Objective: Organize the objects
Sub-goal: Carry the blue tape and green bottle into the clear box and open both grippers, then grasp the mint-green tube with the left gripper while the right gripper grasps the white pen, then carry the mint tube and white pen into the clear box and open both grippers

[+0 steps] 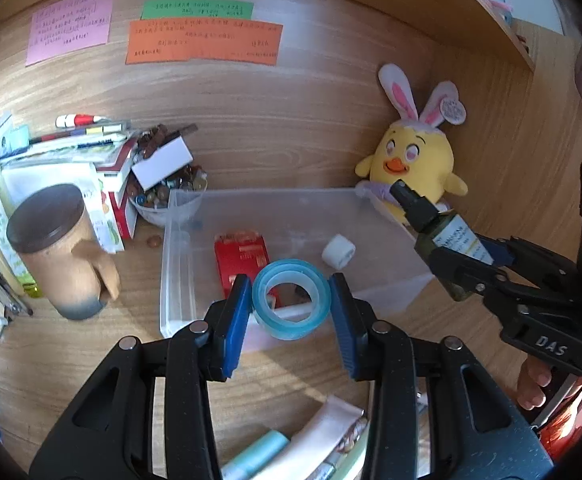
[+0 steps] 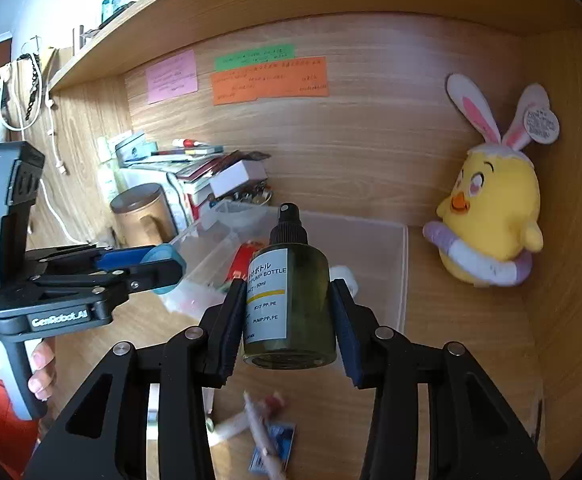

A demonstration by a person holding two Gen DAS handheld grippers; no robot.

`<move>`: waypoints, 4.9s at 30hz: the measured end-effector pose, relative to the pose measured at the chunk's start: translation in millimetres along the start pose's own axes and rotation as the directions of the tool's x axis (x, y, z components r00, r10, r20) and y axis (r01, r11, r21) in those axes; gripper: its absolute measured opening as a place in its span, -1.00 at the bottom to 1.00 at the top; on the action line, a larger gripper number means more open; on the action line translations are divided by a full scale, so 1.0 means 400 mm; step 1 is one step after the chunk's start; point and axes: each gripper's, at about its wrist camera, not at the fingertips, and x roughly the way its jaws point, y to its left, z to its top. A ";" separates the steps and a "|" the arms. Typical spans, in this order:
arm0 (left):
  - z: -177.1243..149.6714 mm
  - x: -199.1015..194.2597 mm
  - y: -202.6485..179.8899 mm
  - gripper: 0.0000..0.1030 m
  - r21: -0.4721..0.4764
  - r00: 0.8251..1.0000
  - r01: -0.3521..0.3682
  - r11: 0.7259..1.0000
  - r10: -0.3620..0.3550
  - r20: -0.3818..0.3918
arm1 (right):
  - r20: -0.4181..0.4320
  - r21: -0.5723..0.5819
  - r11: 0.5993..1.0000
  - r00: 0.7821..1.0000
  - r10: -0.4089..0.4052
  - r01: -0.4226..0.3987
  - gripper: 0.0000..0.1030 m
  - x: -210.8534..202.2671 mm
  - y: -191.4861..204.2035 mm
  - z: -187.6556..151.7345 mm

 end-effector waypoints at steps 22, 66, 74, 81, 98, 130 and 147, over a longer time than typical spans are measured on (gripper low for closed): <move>0.034 0.196 0.078 -0.24 -0.051 0.991 -0.057 0.997 0.051 -0.122 | -0.153 -0.013 1.000 0.988 -0.018 0.017 -0.25 0.230 -0.039 0.035; -0.147 -0.016 0.118 0.81 0.055 0.976 -0.144 0.988 0.151 -0.156 | -0.129 -0.082 0.996 0.991 -0.044 0.034 0.53 0.042 0.013 -0.058; -0.227 -0.006 0.125 0.81 0.098 0.959 -0.139 0.986 0.158 -0.235 | -0.193 -0.058 0.998 0.980 -0.047 0.037 0.53 0.025 0.006 -0.148; -0.263 0.001 0.109 0.81 0.116 0.952 -0.094 0.989 0.123 -0.282 | -0.248 -0.015 0.999 0.968 -0.035 0.033 0.53 0.026 -0.008 -0.212; -0.242 0.028 0.170 0.78 0.015 0.945 -0.096 0.995 0.096 -0.313 | -0.285 -0.008 1.000 0.958 0.009 -0.011 0.44 0.026 0.013 -0.264; -0.230 0.018 0.121 -0.52 0.088 0.967 -0.103 0.991 0.120 -0.226 | -0.197 0.033 0.999 0.980 -0.006 0.013 -0.76 0.008 -0.001 -0.223; -0.097 -0.080 0.060 -0.52 0.027 1.000 -0.014 1.000 0.014 0.008 | 0.003 0.106 0.992 0.997 -0.074 0.073 -0.76 -0.081 -0.060 -0.093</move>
